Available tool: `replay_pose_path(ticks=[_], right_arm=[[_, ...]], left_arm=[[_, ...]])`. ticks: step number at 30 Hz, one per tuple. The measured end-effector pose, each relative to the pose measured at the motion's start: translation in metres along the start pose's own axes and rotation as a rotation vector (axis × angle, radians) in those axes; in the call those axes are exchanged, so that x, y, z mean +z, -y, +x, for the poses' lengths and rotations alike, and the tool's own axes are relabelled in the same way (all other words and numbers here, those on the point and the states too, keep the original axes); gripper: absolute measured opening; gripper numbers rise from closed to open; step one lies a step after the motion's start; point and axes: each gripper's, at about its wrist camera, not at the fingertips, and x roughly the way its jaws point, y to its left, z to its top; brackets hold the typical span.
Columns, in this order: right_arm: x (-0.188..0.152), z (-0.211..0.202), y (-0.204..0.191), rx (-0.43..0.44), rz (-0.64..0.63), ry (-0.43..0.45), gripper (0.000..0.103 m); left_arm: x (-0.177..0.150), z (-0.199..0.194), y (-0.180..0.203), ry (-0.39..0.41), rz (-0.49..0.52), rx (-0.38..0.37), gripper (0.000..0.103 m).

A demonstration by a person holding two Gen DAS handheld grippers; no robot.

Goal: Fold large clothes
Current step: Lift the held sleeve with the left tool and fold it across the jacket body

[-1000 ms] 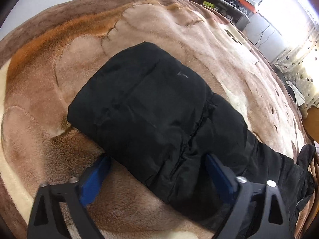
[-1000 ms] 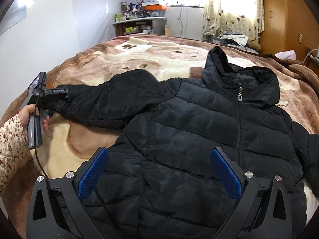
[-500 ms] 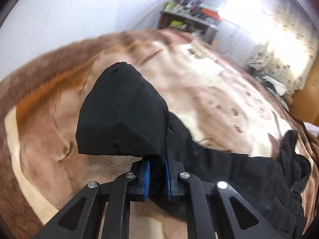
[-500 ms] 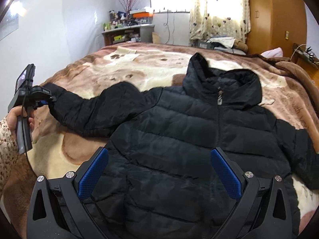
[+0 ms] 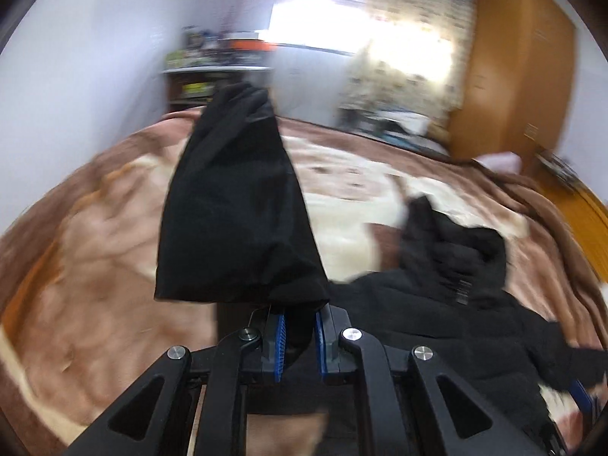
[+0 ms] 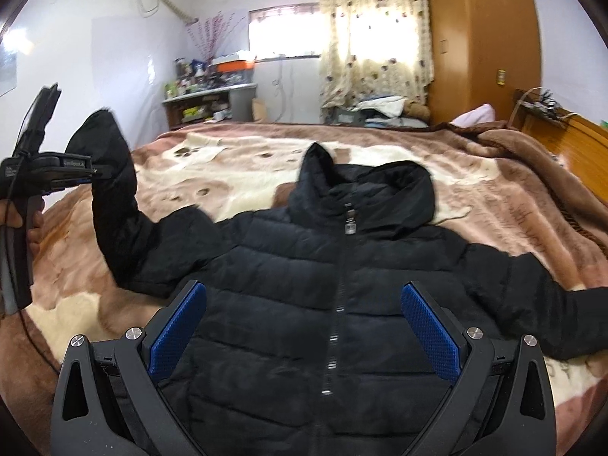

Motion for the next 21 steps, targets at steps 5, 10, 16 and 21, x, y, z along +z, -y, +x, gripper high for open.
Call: replay_pose_path(ticks=[5,10,16,21], right_arm=[[0.000,-0.004,0.029,-0.027,0.041,0.006,0.102],[-0.006,-0.001,0.055,-0.048,0.089,-0.010,0.102],[-0.018,0.006,0.078,-0.070,0.128,-0.043,0.102],[-0.025,0.012,0.089,-0.084,0.141,-0.069,0.102]], left_arm=[[-0.003,0.010,0.081,-0.027,0.178,-0.060,0.013],[-0.031,0.043,0.148,-0.125,0.341,-0.073,0.013],[-0.067,0.088,0.184,-0.199,0.439,-0.062,0.014],[-0.092,0.116,0.200,-0.283,0.438,-0.089,0.015]])
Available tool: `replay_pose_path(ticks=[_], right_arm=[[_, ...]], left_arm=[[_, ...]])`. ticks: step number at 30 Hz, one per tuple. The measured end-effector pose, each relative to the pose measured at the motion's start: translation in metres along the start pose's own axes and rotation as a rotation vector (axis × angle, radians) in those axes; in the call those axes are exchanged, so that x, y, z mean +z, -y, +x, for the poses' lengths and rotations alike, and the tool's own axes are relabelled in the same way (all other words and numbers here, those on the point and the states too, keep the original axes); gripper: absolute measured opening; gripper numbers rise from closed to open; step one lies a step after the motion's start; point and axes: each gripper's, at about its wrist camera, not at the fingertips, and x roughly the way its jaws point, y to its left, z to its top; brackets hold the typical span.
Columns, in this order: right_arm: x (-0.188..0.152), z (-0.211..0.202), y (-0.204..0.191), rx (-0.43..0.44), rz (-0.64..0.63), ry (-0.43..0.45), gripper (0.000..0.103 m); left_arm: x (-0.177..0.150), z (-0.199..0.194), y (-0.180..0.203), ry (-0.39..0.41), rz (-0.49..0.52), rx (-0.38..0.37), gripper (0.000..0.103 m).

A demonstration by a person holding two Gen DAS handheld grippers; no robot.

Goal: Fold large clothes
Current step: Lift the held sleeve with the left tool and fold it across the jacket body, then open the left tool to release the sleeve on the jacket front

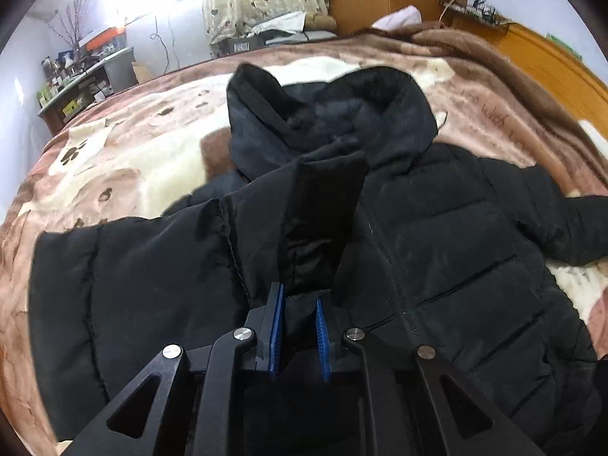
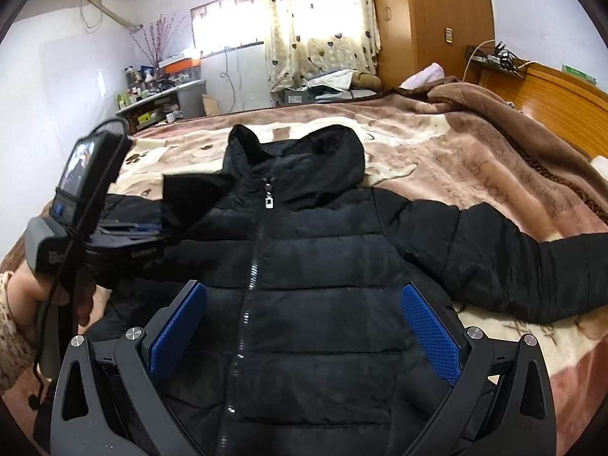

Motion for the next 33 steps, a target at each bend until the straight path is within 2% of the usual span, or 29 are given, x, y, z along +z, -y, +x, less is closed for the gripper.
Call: replay_pose_path(ticks=[2,3,5,6,7,10,12,14,18,21,23,25,26,27,29,33], right_arm=[[-0.002,0.003,0.001,-0.005,-0.003,-0.009,0.102],[-0.002,0.005,0.001,-0.005,-0.005,-0.012,0.102],[-0.003,0.009,0.002,-0.006,-0.008,-0.024,0.102],[-0.002,0.011,0.003,-0.002,-0.007,-0.029,0.102],[-0.002,0.015,0.003,0.003,-0.002,-0.038,0.102],[0.001,0.025,0.002,0.022,0.003,-0.055,0.102],[0.003,0.035,-0.002,0.025,-0.020,-0.065,0.102],[0.007,0.051,-0.008,0.045,-0.034,-0.110,0.102],[0.011,0.076,-0.025,0.151,-0.021,-0.167,0.102],[0.012,0.098,-0.039,0.220,-0.003,-0.202,0.102],[0.013,0.114,-0.046,0.236,0.035,-0.244,0.101],[0.013,0.125,-0.053,0.287,0.064,-0.250,0.100],[0.013,0.129,-0.057,0.283,0.064,-0.254,0.100],[0.013,0.134,-0.061,0.276,0.057,-0.256,0.098],[0.010,0.144,-0.069,0.263,0.040,-0.275,0.088],[0.007,0.155,-0.081,0.251,0.010,-0.294,0.071]], left_arm=[[-0.004,0.007,0.004,-0.015,0.017,-0.002,0.017],[-0.005,0.008,0.004,-0.020,0.021,-0.025,0.023],[-0.007,0.008,0.006,-0.030,0.025,-0.073,0.042],[-0.009,0.005,0.002,-0.027,0.022,-0.104,0.057],[-0.011,-0.001,-0.002,-0.009,0.014,-0.121,0.066],[-0.014,-0.019,-0.014,0.024,-0.021,-0.151,0.068],[-0.018,-0.032,-0.026,0.025,-0.054,-0.143,0.073],[-0.021,-0.046,-0.038,0.045,-0.086,-0.157,0.076],[-0.040,-0.086,-0.073,0.097,-0.130,-0.053,0.083],[-0.056,-0.103,-0.101,0.097,-0.185,-0.021,0.085],[-0.068,-0.110,-0.118,0.092,-0.220,-0.006,0.086],[-0.080,-0.114,-0.132,0.079,-0.243,0.010,0.089],[-0.085,-0.115,-0.138,0.084,-0.249,0.012,0.089],[-0.091,-0.115,-0.144,0.087,-0.249,0.025,0.089],[-0.098,-0.111,-0.153,0.068,-0.260,0.070,0.089],[-0.105,-0.101,-0.169,0.058,-0.333,0.033,0.089]])
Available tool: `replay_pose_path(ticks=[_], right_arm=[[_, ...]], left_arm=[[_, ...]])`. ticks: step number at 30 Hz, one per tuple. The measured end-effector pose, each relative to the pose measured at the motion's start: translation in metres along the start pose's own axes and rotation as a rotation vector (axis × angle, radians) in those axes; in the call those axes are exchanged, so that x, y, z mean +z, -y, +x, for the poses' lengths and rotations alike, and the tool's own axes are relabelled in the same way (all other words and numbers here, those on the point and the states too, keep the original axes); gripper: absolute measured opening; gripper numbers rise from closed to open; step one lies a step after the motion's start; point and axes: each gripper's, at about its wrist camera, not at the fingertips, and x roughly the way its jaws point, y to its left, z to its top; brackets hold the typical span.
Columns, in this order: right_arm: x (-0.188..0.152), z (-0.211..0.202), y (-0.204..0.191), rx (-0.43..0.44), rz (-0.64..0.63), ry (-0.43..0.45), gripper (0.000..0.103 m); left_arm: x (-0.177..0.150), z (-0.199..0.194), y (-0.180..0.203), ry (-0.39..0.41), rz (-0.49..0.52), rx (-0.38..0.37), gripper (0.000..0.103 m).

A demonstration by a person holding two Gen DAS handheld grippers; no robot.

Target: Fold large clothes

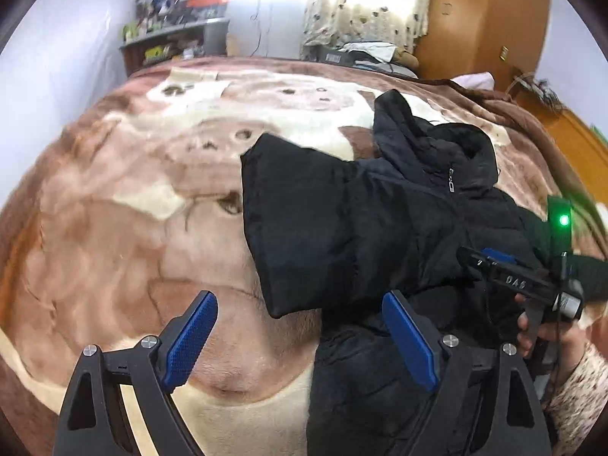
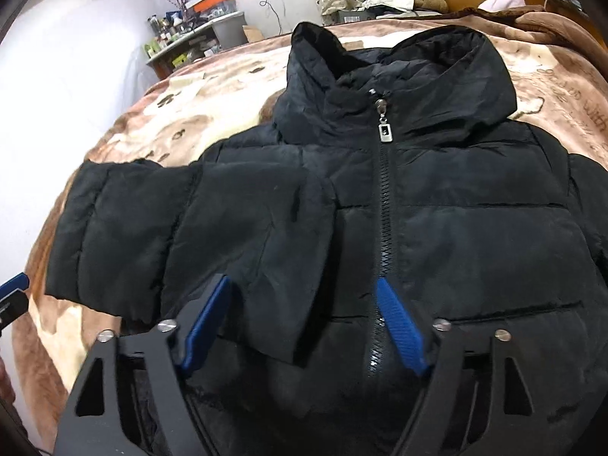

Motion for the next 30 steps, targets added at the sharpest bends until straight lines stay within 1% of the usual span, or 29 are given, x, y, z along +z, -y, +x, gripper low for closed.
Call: replay_pose_path(ticks=[1,2,3,5,6,7,9,11,12,15,16,17,21,23,24,27,29,30], right_arm=[[0.000,0.002,-0.001,0.004,-0.003,-0.005,0.057],[-0.001,0.004,-0.002,0.010,-0.004,-0.014,0.047],[0.000,0.006,-0.003,0.020,0.000,-0.021,0.033],[0.000,0.005,-0.005,0.026,-0.009,-0.019,0.022],[0.000,0.003,-0.005,0.033,-0.016,-0.007,0.012],[0.001,0.000,-0.005,0.037,-0.017,0.000,0.008],[0.003,-0.004,-0.004,0.025,-0.021,0.012,0.003],[0.005,-0.013,-0.003,0.020,-0.029,0.046,0.002],[0.007,-0.020,-0.002,0.020,-0.034,0.064,0.001],[0.012,-0.039,0.002,0.014,-0.035,0.104,0.001],[0.014,-0.047,0.004,0.006,-0.034,0.121,0.001],[0.015,-0.053,0.007,-0.003,-0.034,0.138,0.001],[0.023,-0.080,0.025,-0.044,-0.020,0.195,0.001],[0.026,-0.089,0.036,-0.090,-0.015,0.212,0.001],[0.027,-0.093,0.042,-0.108,-0.010,0.219,0.001],[0.028,-0.099,0.060,-0.146,0.014,0.217,0.001],[0.027,-0.100,0.071,-0.180,0.020,0.215,0.001],[0.026,-0.099,0.077,-0.189,0.026,0.208,0.001]], left_arm=[[0.001,0.003,-0.002,-0.002,-0.009,0.021,0.089],[0.000,0.004,0.000,0.002,-0.004,0.040,0.089],[0.000,0.004,0.003,0.012,0.014,0.041,0.089],[0.002,0.006,0.007,0.010,0.018,0.043,0.089],[0.004,0.008,0.008,0.003,0.011,0.039,0.089],[0.006,0.009,0.009,-0.002,0.002,0.031,0.089],[0.008,0.008,0.015,0.011,0.013,0.064,0.089],[0.010,0.006,0.019,0.023,0.028,0.045,0.089],[0.011,0.006,0.021,0.016,0.027,0.040,0.089],[0.014,0.007,0.022,0.007,0.017,0.057,0.089],[0.015,0.005,0.022,0.008,0.009,0.051,0.089],[0.017,0.003,0.023,0.012,0.008,0.047,0.089],[0.024,-0.004,0.031,0.028,0.027,0.071,0.089],[0.028,-0.005,0.034,0.038,0.015,0.077,0.089],[0.031,-0.003,0.036,0.035,0.009,0.064,0.089],[0.038,0.011,0.044,0.018,0.013,0.062,0.089],[0.043,0.025,0.053,-0.011,0.028,0.072,0.089],[0.045,0.034,0.057,-0.028,0.031,0.057,0.089]])
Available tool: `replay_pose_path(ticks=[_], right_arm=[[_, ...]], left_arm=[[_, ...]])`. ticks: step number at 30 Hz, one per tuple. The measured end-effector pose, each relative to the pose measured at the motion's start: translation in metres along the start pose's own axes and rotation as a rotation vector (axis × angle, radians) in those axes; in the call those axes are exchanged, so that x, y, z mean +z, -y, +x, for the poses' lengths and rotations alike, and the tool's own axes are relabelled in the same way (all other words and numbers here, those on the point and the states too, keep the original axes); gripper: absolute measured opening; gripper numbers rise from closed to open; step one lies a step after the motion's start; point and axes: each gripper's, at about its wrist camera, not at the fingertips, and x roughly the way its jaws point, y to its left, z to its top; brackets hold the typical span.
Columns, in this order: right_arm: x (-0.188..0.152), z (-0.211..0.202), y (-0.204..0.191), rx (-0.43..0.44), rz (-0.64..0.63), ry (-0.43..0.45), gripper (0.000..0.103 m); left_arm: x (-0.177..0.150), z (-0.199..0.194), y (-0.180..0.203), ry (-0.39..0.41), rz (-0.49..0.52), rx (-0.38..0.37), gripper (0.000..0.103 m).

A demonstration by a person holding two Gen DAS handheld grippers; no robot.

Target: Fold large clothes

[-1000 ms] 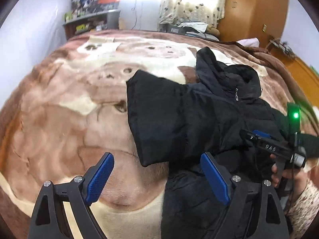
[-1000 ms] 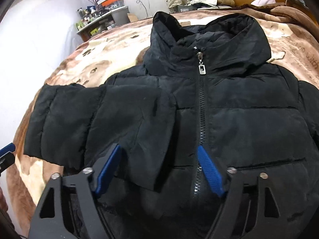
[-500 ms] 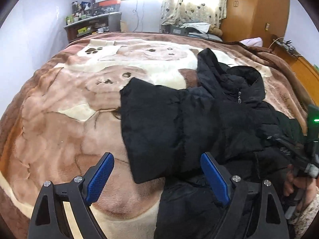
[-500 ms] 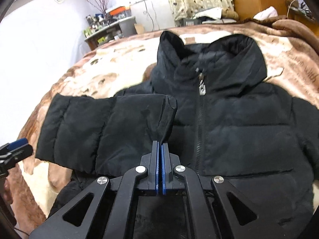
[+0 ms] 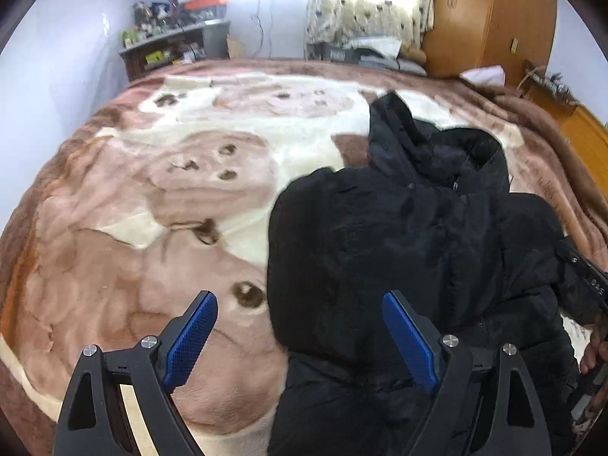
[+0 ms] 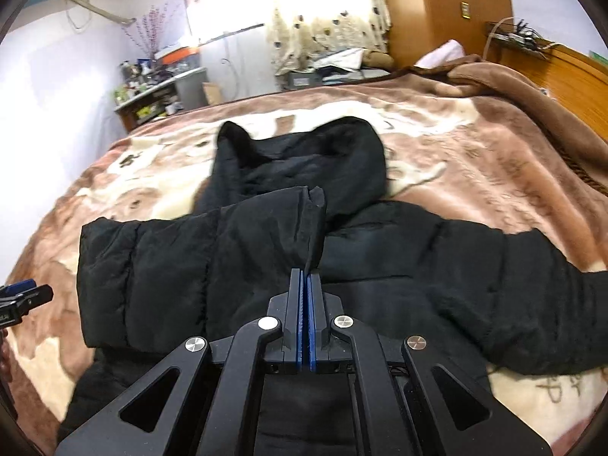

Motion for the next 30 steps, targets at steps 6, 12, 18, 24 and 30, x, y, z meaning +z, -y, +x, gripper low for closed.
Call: replay_pose_path(ticks=[6,12,18,24,30], right_arm=[[-0.007,0.015,0.020,-0.078,-0.005,-0.045,0.001],[-0.021,0.037,0.033,-0.149,-0.015,-0.111,0.001],[-0.035,0.062,0.041,-0.192,-0.025,-0.162,0.002],[-0.041,0.071,0.044,-0.200,-0.020,-0.190,0.004],[-0.033,0.046,0.031,-0.271,-0.060,-0.126,0.017]], left_arm=[[0.008,0.042,0.018,-0.040,0.025,0.032,0.089],[0.007,0.084,0.009,-0.106,-0.043,0.060,0.088],[0.004,0.112,0.011,-0.148,-0.025,0.077,0.089],[0.005,0.124,0.017,-0.162,-0.020,0.086,0.090],[0.005,0.101,0.016,-0.109,-0.027,0.055,0.090]])
